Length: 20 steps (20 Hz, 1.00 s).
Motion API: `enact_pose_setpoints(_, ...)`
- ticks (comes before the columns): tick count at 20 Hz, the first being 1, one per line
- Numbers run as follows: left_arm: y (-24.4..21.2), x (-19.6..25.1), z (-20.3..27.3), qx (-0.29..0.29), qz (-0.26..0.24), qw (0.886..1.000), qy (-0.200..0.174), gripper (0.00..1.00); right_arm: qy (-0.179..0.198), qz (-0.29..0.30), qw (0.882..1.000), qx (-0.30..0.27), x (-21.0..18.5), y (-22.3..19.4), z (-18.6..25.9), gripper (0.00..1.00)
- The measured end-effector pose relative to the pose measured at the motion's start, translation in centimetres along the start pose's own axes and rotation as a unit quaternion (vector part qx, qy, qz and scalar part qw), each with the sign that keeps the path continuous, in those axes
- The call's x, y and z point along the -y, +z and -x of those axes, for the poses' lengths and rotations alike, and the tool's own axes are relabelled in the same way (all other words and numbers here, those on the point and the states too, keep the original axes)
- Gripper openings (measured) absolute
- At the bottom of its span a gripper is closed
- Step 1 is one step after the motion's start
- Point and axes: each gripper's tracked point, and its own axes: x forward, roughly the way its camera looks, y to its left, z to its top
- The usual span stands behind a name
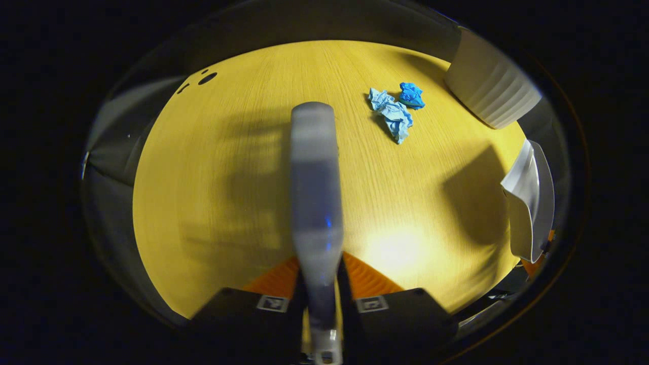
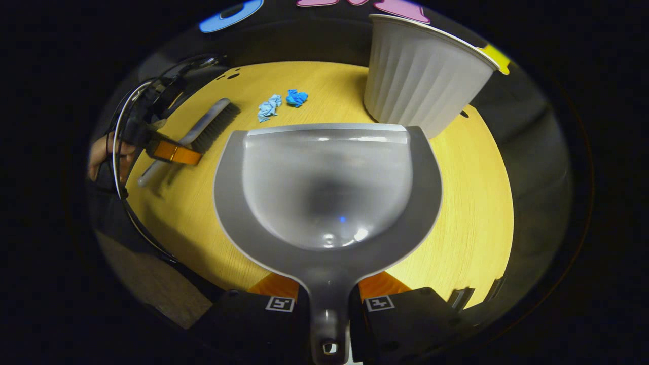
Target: Pick up the small broom and dustpan from the desktop, sweep the trash into the dustpan with the broom, and then empty the trash into the garbage bin.
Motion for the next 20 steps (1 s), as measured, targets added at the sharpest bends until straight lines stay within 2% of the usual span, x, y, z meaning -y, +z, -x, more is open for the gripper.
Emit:
enact_pose_setpoints(1,0.3,0.0,-0.1,0.005,-0.008,1.0,0.0,0.3,0.005,0.008,1.0,-0.004,-0.3,-0.1,0.2,0.36)
enact_pose_setpoints(4,2.1,-1.0,0.9,0.047,-0.039,0.998,0.005,0.26,0.013,0.033,0.999,-0.027,-0.8,-0.7,0.5,0.36)
enact_pose_setpoints(7,5.6,-1.3,1.9,0.091,-0.069,0.993,0.001,0.26,0.012,0.063,0.997,-0.045,-0.7,-1.1,0.5,0.36)
enact_pose_setpoints(8,6.6,-1.4,2.0,0.099,-0.078,0.992,-0.001,0.29,0.015,0.072,0.996,-0.051,-0.8,-1.2,0.4,0.36)
enact_pose_setpoints(9,7.8,-1.5,1.9,0.106,-0.09,0.99,0.001,0.25,0.016,0.08,0.995,-0.057,-0.9,-1.3,0.4,0.36)
enact_pose_setpoints(11,10.1,-2.2,1.5,0.118,-0.124,0.985,0.017,0.29,0.017,0.09,0.993,-0.068,-0.8,-1.5,0.2,0.36)
enact_pose_setpoints(12,11.0,-2.3,1.2,0.122,-0.139,0.983,0.022,0.25,0.018,0.093,0.993,-0.072,-0.8,-1.6,0.1,0.35)
enact_pose_setpoints(18,14.7,-1.5,-1.8,0.117,-0.179,0.976,0.039,0.26,0.024,0.107,0.99,-0.091,-0.7,-1.6,-0.8,0.36)
enact_pose_setpoints(20,15.3,-0.4,-2.5,0.113,-0.195,0.974,0.032,0.25,0.026,0.11,0.989,-0.096,-0.5,-1.4,-1.3,0.36)
